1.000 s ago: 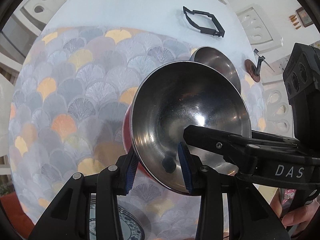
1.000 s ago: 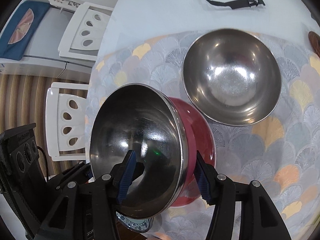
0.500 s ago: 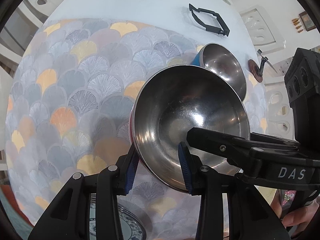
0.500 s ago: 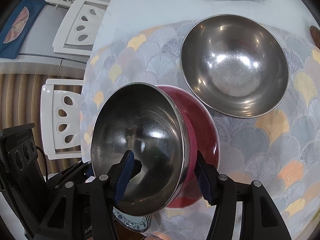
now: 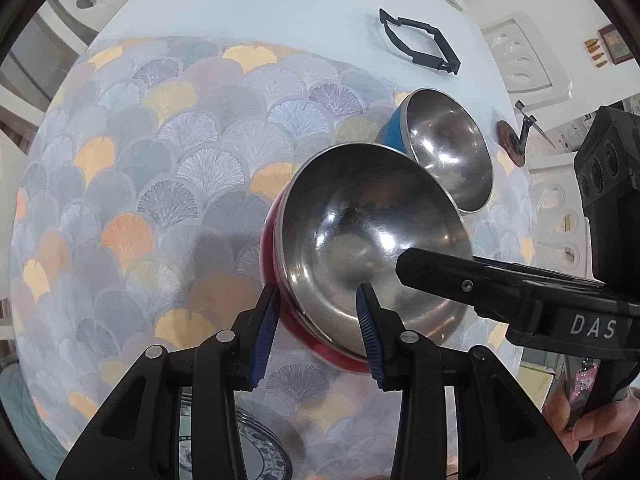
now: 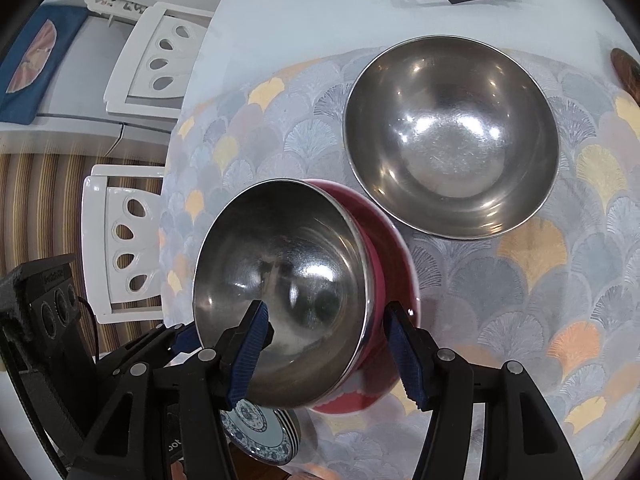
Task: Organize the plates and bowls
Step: 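Lower the red-exterior bowl beside the blue-exterior bowl and open both tools, then grasp the rim of the blue-exterior steel bowl with both tools, then lift the blue-exterior bowl and lower it into the red-exterior bowl with both tools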
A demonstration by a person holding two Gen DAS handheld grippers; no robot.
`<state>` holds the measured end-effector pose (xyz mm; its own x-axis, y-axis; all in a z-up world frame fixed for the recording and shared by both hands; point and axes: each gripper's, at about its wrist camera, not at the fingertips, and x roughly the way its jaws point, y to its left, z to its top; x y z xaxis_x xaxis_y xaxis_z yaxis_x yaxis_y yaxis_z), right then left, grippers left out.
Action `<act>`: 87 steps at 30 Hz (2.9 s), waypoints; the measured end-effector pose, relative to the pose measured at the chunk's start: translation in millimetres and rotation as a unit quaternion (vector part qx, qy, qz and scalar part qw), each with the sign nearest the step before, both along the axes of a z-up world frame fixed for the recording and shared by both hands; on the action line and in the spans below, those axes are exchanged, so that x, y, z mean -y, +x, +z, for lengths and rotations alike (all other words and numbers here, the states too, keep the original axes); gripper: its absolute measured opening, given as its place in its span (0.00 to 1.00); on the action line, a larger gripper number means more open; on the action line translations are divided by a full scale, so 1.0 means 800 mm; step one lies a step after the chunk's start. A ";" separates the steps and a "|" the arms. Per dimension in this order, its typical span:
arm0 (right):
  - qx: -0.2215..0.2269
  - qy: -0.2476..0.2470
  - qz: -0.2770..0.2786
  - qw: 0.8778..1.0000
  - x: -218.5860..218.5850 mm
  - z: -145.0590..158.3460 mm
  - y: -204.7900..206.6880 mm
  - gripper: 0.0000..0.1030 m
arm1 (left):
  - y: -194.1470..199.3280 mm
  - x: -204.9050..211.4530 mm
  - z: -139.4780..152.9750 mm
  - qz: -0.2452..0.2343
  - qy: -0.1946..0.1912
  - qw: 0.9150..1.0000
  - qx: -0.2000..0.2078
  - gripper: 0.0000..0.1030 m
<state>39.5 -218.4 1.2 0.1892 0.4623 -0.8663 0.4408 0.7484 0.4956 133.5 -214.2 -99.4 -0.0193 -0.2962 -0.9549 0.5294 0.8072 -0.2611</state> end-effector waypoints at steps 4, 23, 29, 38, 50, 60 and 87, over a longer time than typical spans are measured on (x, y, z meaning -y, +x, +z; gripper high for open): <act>0.002 0.000 0.000 1.000 0.003 0.003 -0.001 0.57 | -0.001 -0.001 0.001 -0.001 0.000 1.000 -0.001 0.34; 0.097 -0.035 -0.077 0.992 0.089 0.098 -0.031 0.68 | 0.054 0.041 0.081 -0.016 -0.037 0.997 0.066 0.53; 0.072 -0.002 -0.127 0.989 0.120 0.062 -0.040 0.71 | 0.071 0.093 0.067 -0.051 -0.023 0.996 0.066 0.57; 0.041 0.026 -0.157 0.986 0.148 0.005 -0.037 0.71 | 0.068 0.150 0.005 -0.096 0.009 0.995 0.020 0.57; 0.014 0.047 -0.173 0.984 0.161 -0.069 -0.016 0.71 | 0.071 0.192 -0.063 -0.125 0.044 0.991 -0.022 0.56; 0.028 0.014 -0.169 0.985 0.159 -0.071 -0.004 0.72 | 0.071 0.200 -0.087 -0.130 0.051 0.990 -0.027 0.51; 0.054 -0.023 -0.149 0.987 0.148 -0.018 -0.011 0.42 | 0.061 0.192 -0.027 -0.131 0.008 0.991 -0.011 0.26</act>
